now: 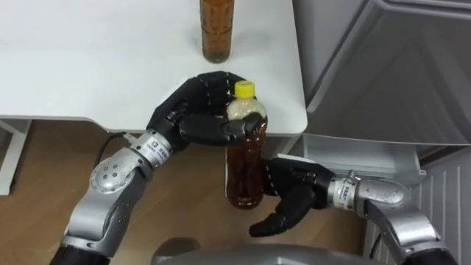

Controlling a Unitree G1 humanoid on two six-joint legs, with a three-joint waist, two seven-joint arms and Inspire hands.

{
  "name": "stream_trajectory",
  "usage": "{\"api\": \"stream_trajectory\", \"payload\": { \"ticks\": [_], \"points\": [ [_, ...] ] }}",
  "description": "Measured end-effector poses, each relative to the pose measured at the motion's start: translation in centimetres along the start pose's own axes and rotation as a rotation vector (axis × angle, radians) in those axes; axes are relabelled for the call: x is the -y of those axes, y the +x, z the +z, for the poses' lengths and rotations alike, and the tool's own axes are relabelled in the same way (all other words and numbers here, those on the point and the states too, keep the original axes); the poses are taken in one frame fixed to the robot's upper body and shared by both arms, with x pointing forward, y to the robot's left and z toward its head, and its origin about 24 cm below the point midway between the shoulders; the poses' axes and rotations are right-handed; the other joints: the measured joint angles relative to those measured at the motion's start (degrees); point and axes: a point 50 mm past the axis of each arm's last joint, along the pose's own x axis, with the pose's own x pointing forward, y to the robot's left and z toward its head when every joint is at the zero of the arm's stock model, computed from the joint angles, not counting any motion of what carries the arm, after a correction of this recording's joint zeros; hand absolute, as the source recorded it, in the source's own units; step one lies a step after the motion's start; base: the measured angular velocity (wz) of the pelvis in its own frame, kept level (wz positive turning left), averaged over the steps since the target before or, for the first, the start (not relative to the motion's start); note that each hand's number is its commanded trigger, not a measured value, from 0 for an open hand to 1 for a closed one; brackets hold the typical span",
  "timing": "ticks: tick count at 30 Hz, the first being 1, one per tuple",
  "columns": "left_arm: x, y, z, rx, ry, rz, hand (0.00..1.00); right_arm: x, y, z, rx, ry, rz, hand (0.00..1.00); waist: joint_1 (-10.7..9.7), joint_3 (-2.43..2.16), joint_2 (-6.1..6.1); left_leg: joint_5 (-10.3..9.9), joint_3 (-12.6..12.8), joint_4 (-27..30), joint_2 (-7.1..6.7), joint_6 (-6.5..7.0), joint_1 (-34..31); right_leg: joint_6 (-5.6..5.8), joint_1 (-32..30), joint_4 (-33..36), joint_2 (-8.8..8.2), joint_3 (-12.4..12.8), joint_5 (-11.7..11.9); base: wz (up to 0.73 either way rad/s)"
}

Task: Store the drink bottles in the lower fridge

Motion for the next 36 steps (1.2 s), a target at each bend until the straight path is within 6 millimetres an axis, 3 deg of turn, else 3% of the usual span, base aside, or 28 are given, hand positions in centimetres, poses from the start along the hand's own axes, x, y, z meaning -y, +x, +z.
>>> {"api": "stream_trajectory", "payload": {
  "ticks": [4, 11, 12, 13, 14, 15, 30, 31, 33, 34, 36],
  "points": [
    [0.5, 0.1, -0.3, -0.013, 0.0, -0.024, 1.0, -0.3, 0.3, 0.0, 0.061, 0.058, 0.001, 0.0, -0.09, -0.34, 0.72, 0.0, -0.06, 0.0, 0.01, 0.0, 0.05, 0.0, 0.14, -0.02, 0.01, -0.01, 0.0, 0.0],
    [0.8, 0.2, -0.4, -0.019, -0.004, -0.038, 1.0, -0.9, 1.1, -0.6, 0.14, 0.178, 0.0, 0.0, 0.0, -0.27, 0.84, -0.01, -0.1, 0.35, 0.06, -0.01, 0.14, 0.0, 0.42, 0.0, 0.06, -0.06, 0.0, 0.0],
    [0.8, 0.2, -0.4, -0.019, -0.004, -0.038, 1.0, -0.9, 1.1, -0.6, 0.141, 0.182, 0.0, 0.04, -0.03, -0.25, 0.88, -0.02, -0.11, 0.37, 0.06, -0.01, 0.13, 0.0, 0.43, 0.02, 0.05, -0.05, 0.0, 0.0],
    [0.8, 0.2, -0.5, -0.02, -0.005, -0.038, 1.0, -0.9, 1.1, -0.7, 0.142, 0.186, 0.001, 0.27, -0.02, -0.2, 0.95, -0.02, -0.11, 0.39, 0.06, -0.01, 0.13, 0.0, 0.44, 0.04, 0.05, -0.05, 0.0, 0.0],
    [0.8, 0.2, -0.5, -0.02, -0.005, -0.039, 1.0, -1.0, 1.2, -0.7, 0.146, 0.194, 0.003, 0.68, -0.04, -0.16, 1.02, -0.02, -0.14, 0.42, 0.06, -0.01, 0.08, 0.0, 0.44, 0.05, 0.05, -0.08, 0.0, 0.0],
    [0.8, 0.2, -0.5, -0.02, -0.005, -0.039, 1.0, -1.0, 1.2, -0.7, 0.147, 0.199, 0.005, 1.0, -0.05, -0.14, 1.06, -0.02, -0.16, 0.44, 0.06, -0.01, 0.04, 0.0, 0.43, 0.05, 0.05, -0.11, 0.0, 0.0],
    [1.2, 0.3, -0.5, -0.017, -0.016, -0.055, 1.0, -1.5, 1.0, -1.4, 0.177, 0.268, 0.002, 1.0, 0.08, -0.18, 1.26, -0.01, -0.2, -0.14, 0.0, -0.02, 0.64, 0.0, 0.94, -0.17, 0.06, -0.43, 0.0, 0.0],
    [1.2, 0.4, -0.6, -0.018, -0.017, -0.055, 0.97, -1.5, 1.0, -1.4, 0.177, 0.268, 0.004, 1.0, 0.08, -0.18, 1.26, -0.01, -0.22, -0.14, 0.0, -0.02, 0.64, 0.0, 0.94, -0.18, 0.06, -0.42, 0.0, 0.0],
    [1.2, 0.4, -0.6, -0.018, -0.017, -0.053, 0.1, -1.5, 1.0, -1.4, 0.179, 0.267, 0.004, 1.0, 0.05, -0.18, 1.26, -0.01, -0.19, -0.15, -0.01, -0.02, 0.64, 0.0, 0.94, -0.19, 0.06, -0.43, 0.0, 0.0],
    [1.2, 0.4, -0.6, -0.019, -0.016, -0.052, 0.0, -1.5, 1.0, -1.4, 0.179, 0.268, 0.005, 1.0, 0.05, -0.18, 1.26, -0.01, -0.14, -0.15, -0.01, -0.02, 0.64, 0.0, 0.94, -0.19, 0.06, -0.45, 0.0, 0.0],
    [1.2, 0.4, -0.6, -0.021, -0.01, -0.049, 0.0, -1.6, 1.0, -1.4, 0.181, 0.266, 0.006, 1.0, 0.05, -0.17, 1.25, -0.01, -0.13, -0.16, -0.01, -0.02, 0.64, 0.0, 0.94, -0.19, 0.06, -0.47, 0.0, 0.0]
  ]
}}
